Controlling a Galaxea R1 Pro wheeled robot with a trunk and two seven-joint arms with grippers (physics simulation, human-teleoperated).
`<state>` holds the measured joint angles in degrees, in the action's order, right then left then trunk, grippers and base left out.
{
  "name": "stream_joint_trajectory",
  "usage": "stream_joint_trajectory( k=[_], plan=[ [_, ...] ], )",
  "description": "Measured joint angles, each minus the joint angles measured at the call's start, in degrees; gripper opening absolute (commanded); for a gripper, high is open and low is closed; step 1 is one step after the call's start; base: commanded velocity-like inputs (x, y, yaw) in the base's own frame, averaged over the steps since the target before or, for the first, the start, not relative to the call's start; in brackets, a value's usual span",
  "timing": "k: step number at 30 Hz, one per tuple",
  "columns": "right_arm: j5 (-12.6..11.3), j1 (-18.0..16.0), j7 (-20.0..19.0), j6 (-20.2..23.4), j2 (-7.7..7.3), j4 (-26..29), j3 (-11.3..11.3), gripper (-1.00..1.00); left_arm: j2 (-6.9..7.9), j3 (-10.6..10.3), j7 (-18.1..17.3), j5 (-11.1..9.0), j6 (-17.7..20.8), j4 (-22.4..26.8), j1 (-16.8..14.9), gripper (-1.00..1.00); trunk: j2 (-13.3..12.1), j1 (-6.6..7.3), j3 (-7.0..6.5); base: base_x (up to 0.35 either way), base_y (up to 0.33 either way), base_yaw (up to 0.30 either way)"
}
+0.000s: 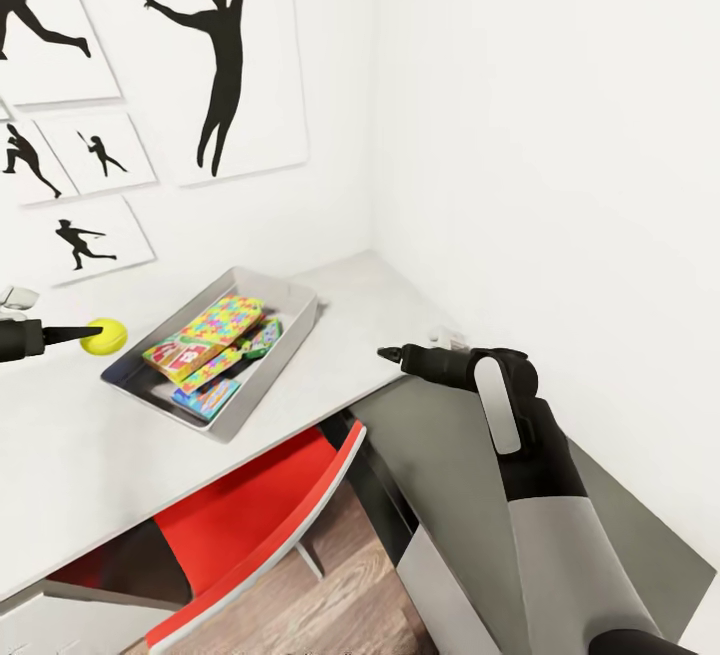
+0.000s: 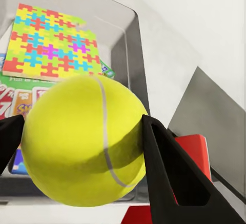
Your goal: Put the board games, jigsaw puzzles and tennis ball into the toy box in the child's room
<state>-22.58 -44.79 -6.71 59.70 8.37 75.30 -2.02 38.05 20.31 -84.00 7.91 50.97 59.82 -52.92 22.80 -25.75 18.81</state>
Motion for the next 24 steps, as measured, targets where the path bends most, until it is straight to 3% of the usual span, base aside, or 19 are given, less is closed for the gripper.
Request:
stream_joint_trajectory(
  k=[18,24],
  plan=[
    [0.0,0.0,-0.1,0.0,0.0,0.0,0.1,1.0,0.21,0.1,-0.2,0.4,1.0,-0.1,-0.6,-1.0,0.0,0.0,1.68,0.0,0.0,0.0],
    [0.0,0.0,-0.1,0.0,0.0,-0.1,0.1,1.0,-0.09,-0.2,-0.3,0.2,3.1,0.2,-0.7,-1.0,0.0,0.0,2.24,0.0,0.0,0.0]
  ],
)
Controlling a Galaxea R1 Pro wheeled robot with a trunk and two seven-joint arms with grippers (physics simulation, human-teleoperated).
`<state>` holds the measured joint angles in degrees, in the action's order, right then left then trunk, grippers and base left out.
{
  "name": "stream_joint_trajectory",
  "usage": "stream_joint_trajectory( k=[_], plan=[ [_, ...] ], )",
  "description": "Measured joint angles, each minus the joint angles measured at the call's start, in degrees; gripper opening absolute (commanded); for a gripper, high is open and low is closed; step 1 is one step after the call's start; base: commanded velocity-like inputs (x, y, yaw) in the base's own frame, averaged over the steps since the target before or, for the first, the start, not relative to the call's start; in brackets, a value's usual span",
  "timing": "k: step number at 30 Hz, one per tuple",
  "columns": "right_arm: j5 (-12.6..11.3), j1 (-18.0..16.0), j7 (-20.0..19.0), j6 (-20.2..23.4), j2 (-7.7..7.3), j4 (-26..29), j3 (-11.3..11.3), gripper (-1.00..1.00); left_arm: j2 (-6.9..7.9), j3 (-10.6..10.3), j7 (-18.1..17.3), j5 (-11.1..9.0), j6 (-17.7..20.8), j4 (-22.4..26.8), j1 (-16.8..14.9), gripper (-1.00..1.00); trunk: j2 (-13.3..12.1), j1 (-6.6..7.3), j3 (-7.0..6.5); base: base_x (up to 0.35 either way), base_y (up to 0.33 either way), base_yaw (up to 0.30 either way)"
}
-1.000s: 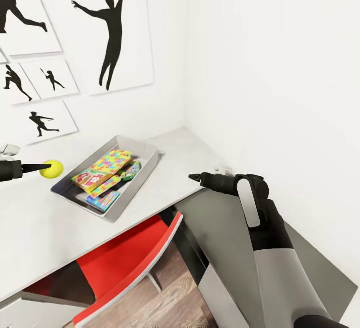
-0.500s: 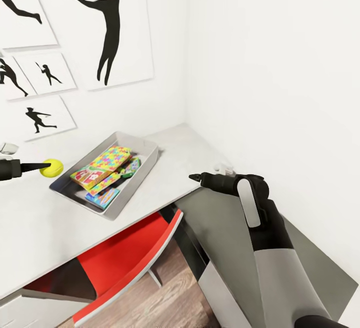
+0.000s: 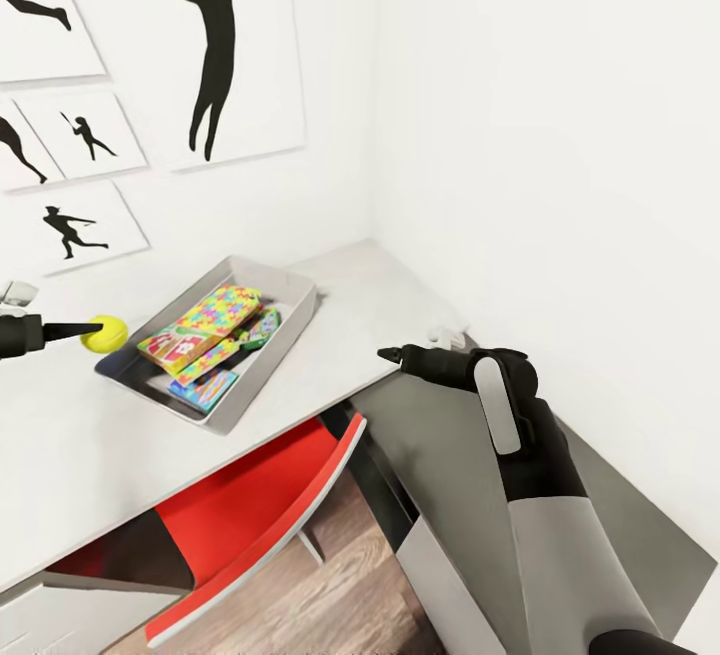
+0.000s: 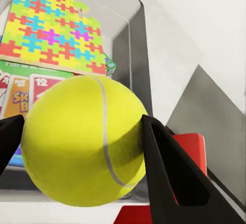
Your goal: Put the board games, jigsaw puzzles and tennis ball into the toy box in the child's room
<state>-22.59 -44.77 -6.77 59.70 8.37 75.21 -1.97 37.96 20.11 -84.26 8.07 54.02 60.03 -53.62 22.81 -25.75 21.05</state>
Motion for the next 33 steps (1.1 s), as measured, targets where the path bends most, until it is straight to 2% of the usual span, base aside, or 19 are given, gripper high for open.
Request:
stream_joint_trajectory(
  k=[7,20,27,33],
  plan=[
    [0.0,0.0,0.0,0.0,0.0,0.0,0.0,1.0,-0.05,-0.1,-0.3,-0.3,3.3,0.8,-0.2,-1.0,0.0,0.0,0.65,0.0,0.0,0.0],
    [0.0,0.0,0.0,0.0,0.0,-0.1,0.0,1.0,0.06,-0.1,0.1,-0.2,3.9,0.9,-0.3,-1.0,0.0,0.0,1.87,0.0,0.0,0.0],
    [0.0,0.0,0.0,0.0,0.0,-0.1,0.0,1.0,-0.41,-0.2,0.1,-0.3,4.6,1.2,-0.3,-1.0,0.0,0.0,2.52,0.0,0.0,0.0],
    [0.0,0.0,0.0,0.0,0.0,-0.2,0.0,1.0,-0.08,-0.3,-1.0,-0.6,5.0,3.3,-0.4,-1.0,0.0,0.0,3.08,0.0,0.0,0.0]
  ],
)
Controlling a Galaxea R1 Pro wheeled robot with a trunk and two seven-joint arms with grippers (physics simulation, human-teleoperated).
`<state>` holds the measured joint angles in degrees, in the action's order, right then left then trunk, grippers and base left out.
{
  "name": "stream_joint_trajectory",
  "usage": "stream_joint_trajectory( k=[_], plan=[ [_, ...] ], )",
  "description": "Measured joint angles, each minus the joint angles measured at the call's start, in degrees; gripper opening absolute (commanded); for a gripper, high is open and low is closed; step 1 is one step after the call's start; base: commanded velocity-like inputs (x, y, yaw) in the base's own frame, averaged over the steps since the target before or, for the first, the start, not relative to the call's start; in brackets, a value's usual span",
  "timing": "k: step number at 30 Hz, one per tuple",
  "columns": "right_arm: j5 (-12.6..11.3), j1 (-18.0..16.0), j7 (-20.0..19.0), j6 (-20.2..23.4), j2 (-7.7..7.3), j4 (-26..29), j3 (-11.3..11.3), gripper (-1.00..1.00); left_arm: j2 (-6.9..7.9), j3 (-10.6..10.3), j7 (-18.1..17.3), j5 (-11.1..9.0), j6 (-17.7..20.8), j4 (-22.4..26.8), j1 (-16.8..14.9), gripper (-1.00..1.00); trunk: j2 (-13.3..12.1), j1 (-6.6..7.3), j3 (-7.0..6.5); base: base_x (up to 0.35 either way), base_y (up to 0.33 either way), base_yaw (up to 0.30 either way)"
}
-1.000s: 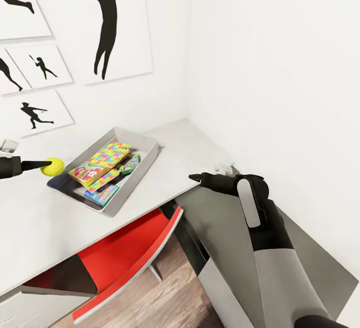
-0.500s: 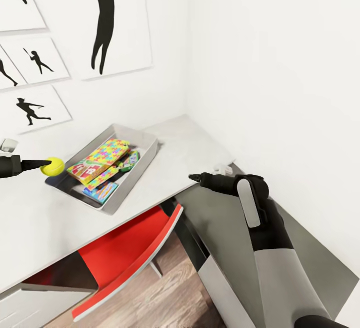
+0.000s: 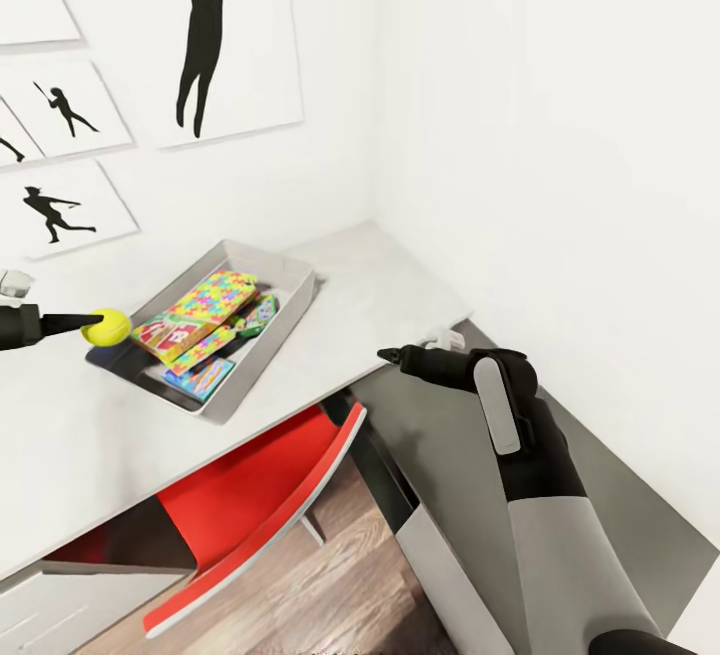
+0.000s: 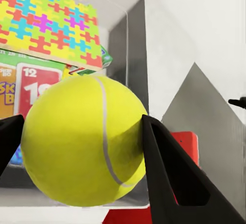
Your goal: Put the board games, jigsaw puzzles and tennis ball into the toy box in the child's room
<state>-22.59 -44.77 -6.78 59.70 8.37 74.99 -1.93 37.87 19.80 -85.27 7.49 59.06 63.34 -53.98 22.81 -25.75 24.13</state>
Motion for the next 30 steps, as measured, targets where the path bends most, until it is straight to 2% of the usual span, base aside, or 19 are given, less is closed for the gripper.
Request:
stream_joint_trajectory(
  k=[5,9,11,14,16,23,30],
  plan=[
    [0.0,0.0,0.0,0.0,0.0,-0.1,0.0,1.0,0.12,-0.1,-3.9,-0.7,0.1,0.6,0.0,-1.0,0.0,0.0,0.47,0.0,0.0,0.0],
    [0.0,0.0,0.0,0.0,0.0,-0.1,0.0,1.0,0.02,-0.4,-4.1,-0.7,-0.2,1.7,0.0,-1.0,0.0,0.0,0.84,0.0,0.0,0.0],
    [-0.1,0.0,0.0,0.0,-0.02,-0.1,0.0,1.0,0.03,-1.7,-4.1,-0.7,-0.3,2.7,0.0,-1.0,0.0,0.0,1.0,0.0,0.0,0.0],
    [-0.1,0.0,-0.1,0.0,-0.05,0.0,-0.1,1.0,0.26,-5.3,-4.1,-0.9,-0.3,4.3,0.1,-1.0,0.0,0.0,1.1,0.0,0.0,0.0],
    [-0.1,0.1,-0.1,0.0,-0.07,0.0,-0.1,1.0,0.32,-6.3,-4.1,-0.9,-0.3,4.9,0.1,-1.0,0.0,0.0,1.12,0.0,0.0,0.0],
    [-0.2,0.2,-1.9,0.0,0.44,0.1,-0.3,1.0,0.93,-4.5,-4.0,1.0,-2.1,7.0,0.4,-1.0,0.0,0.0,1.13,0.0,0.0,0.0],
    [-0.4,0.1,-0.6,0.0,-0.33,0.0,-0.4,1.0,1.16,-6.6,-3.8,3.0,-3.9,5.5,0.3,-1.0,0.0,0.0,1.13,0.0,0.0,0.0]
  ],
)
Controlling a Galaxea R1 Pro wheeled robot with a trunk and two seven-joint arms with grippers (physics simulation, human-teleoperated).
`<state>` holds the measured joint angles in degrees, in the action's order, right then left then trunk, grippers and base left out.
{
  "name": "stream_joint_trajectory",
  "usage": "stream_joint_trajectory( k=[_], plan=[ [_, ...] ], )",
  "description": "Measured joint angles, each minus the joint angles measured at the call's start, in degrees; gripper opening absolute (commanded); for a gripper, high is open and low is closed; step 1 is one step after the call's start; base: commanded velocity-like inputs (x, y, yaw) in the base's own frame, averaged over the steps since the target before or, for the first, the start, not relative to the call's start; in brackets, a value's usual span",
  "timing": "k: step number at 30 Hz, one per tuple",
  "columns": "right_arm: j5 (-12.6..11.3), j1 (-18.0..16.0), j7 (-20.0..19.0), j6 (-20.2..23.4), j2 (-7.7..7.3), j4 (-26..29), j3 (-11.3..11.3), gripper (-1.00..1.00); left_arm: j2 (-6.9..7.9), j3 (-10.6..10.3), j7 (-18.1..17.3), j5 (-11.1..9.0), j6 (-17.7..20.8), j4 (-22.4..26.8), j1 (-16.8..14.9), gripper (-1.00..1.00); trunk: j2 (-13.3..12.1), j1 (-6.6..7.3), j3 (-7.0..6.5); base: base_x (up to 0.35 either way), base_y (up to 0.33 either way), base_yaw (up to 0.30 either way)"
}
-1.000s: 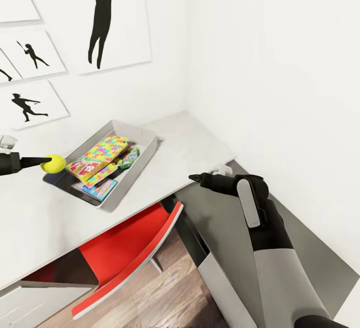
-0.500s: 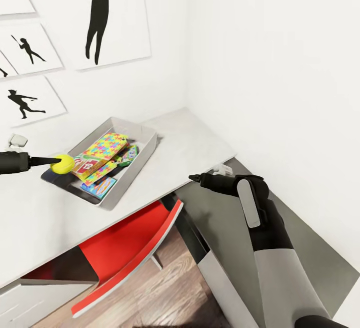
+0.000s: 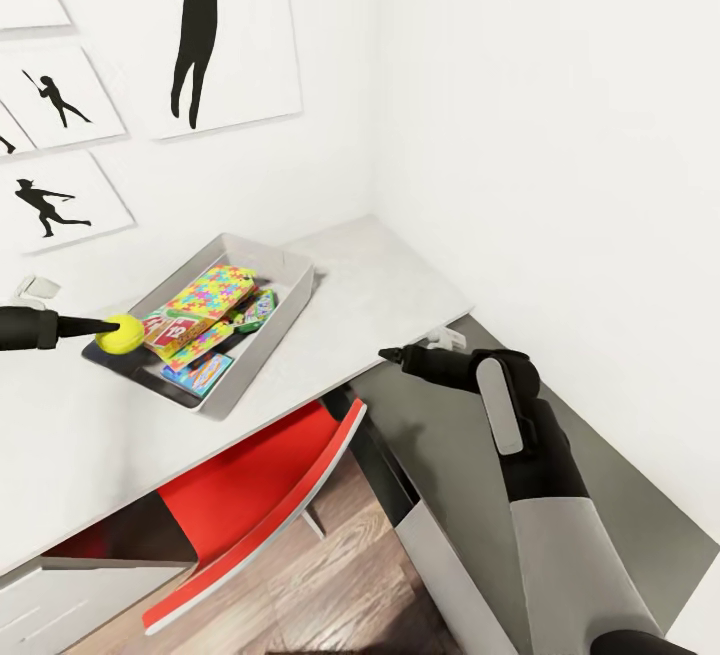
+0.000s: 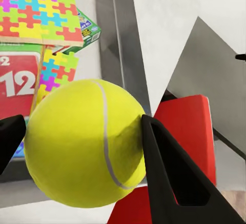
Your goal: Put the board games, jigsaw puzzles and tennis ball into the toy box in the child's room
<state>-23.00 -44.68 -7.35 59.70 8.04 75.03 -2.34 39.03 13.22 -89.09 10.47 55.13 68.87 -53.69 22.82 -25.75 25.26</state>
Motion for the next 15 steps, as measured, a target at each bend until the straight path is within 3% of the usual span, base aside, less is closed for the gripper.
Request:
stream_joint_trajectory(
  k=[15],
  plan=[
    [0.0,0.0,0.0,0.0,-0.11,0.0,0.0,1.0,0.0,-0.1,0.0,0.1,0.0,-0.1,0.0,-1.0,0.0,0.0,0.0,0.0,0.045,0.0]
  ],
)
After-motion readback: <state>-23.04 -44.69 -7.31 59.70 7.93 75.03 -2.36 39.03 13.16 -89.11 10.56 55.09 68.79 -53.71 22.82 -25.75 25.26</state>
